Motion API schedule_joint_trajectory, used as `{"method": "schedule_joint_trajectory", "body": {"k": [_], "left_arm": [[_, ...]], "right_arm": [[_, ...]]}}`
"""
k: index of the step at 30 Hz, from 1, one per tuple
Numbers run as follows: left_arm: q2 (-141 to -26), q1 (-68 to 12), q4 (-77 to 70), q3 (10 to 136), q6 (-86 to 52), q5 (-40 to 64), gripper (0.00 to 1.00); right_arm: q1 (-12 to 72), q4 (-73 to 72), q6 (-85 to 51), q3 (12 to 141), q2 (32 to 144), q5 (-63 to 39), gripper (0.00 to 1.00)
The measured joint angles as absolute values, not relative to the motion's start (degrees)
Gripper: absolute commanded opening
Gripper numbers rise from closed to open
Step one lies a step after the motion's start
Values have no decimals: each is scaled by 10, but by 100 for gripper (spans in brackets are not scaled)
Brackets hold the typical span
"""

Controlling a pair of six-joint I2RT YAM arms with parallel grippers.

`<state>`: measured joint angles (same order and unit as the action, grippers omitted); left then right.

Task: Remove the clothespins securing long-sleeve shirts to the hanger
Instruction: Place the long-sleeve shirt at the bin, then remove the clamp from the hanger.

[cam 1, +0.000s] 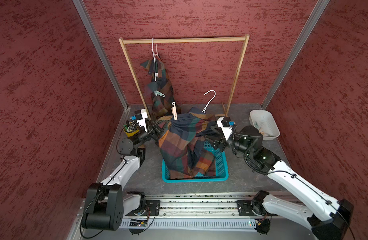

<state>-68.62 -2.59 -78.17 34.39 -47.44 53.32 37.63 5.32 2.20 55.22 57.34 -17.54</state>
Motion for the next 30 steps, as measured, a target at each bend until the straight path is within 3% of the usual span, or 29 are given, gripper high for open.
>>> {"method": "schedule_joint_trajectory", "body": {"k": [14,30], "left_arm": [[-685,-12,-785,345,-466,566,0],[-682,-12,-785,357,-467,588,0]], "right_arm": [[243,124,154,686,697,-269,71],[234,172,256,776,803,-371,71]]}}
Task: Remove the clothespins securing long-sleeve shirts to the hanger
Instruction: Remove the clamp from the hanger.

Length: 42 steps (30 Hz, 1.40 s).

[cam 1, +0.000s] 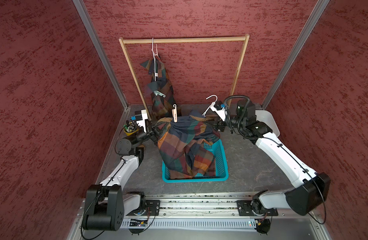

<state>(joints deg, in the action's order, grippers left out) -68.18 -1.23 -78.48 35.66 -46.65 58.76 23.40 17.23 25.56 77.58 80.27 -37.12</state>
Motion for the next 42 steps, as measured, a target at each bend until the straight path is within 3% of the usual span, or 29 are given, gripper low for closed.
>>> {"method": "schedule_joint_trajectory", "body": {"k": [4,8,17,19,24,27,29,30,32,34,39,42], "left_arm": [[-682,-12,-785,367,-466,594,0],[-684,-13,-785,372,-466,599,0],[-703,-17,-785,385,-466,601,0],[-706,-17,-785,389,-465,602,0],[-712,-16,-779,403,-461,607,0],[-706,-14,-754,410,-446,610,12],[-695,-11,-723,415,-427,609,29],[-685,-8,-699,419,-410,606,43],[-664,-3,-657,425,-390,600,48],[-641,2,-614,432,-361,595,71],[-608,19,-536,451,-320,590,94],[-598,34,-505,456,-307,589,96]], "right_arm": [[233,182,271,794,828,-393,65],[233,192,283,797,848,-418,41],[231,200,308,798,855,-448,4],[231,200,311,798,853,-448,0],[231,195,320,792,842,-441,0],[231,195,322,787,825,-430,0],[232,195,331,787,815,-423,0],[232,195,334,787,811,-420,0],[231,196,340,787,806,-413,0],[231,196,343,786,804,-406,0],[231,199,348,786,804,-393,0],[231,202,349,784,804,-385,0]]}}
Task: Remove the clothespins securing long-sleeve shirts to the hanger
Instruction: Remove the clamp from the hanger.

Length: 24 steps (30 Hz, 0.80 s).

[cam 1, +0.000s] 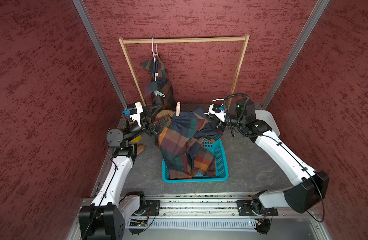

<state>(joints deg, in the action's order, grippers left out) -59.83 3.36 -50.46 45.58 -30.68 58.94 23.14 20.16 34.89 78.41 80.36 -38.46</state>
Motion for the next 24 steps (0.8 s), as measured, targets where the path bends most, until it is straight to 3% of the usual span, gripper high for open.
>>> {"method": "schedule_joint_trajectory", "body": {"k": [9,18,24], "left_arm": [[-581,25,-347,533,-203,611,96],[-609,-82,-5,716,47,588,94],[-649,-135,145,770,161,533,94]], "right_arm": [[232,223,350,783,813,-366,0],[259,281,356,835,874,-306,0],[267,327,361,880,882,-289,0]]}}
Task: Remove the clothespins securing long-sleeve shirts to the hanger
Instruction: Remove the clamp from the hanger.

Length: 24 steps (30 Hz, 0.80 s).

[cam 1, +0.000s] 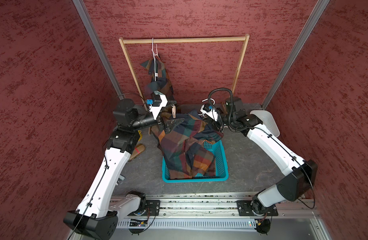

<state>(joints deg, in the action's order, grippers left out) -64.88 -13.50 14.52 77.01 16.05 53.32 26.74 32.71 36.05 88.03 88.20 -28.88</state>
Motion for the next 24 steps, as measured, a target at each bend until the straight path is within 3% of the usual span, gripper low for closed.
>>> {"method": "schedule_joint_trajectory", "body": {"k": [19,24], "left_arm": [[-784,-236,314,870,290,400,92],[-796,-256,335,872,310,363,86]], "right_arm": [[305,369,380,889,860,-237,0],[308,369,381,889,860,-230,0]]}}
